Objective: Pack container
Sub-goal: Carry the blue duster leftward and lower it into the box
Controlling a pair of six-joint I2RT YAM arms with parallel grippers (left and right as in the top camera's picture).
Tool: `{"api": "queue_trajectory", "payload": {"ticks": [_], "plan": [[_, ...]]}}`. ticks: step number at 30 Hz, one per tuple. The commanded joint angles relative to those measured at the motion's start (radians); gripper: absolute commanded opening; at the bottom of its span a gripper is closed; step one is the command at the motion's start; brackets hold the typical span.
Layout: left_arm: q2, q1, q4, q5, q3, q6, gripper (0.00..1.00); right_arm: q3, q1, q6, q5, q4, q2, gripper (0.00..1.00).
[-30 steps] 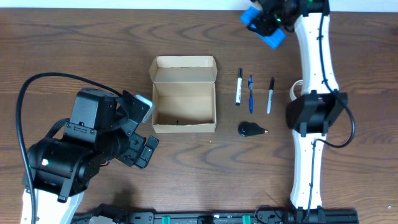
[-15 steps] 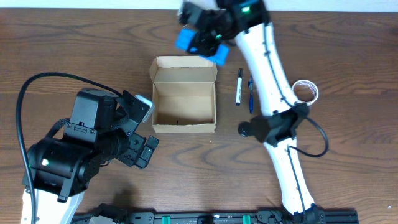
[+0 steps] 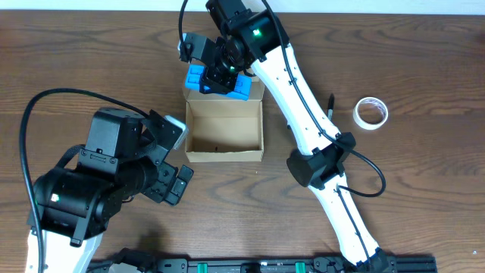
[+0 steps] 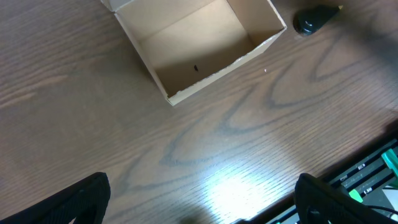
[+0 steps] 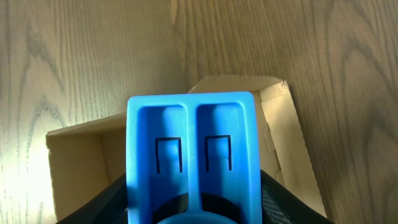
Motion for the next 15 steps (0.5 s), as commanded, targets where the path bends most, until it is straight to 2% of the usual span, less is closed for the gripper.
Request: {"api": "queue_trajectory", "payload": {"ticks": [1,5,12,15], "plan": [[0.001,0.0,-0.004,0.007,0.017,0.013,0.95,-0.036,0.012,-0.012,0.01,0.006,-0.035,0.17],[0.001,0.0,-0.004,0.007,0.017,0.013,0.95,-0.298,0.016,-0.023,0.006,0.108,-0.187,0.17],[0.001,0.0,-0.004,0.007,0.017,0.013,0.95,-0.93,0.026,-0.031,-0.008,0.465,-0.538,0.23],[0.001,0.0,-0.004,0.007,0.017,0.013,0.95,-1.069,0.049,-0.031,-0.008,0.533,-0.617,0.23]]}}
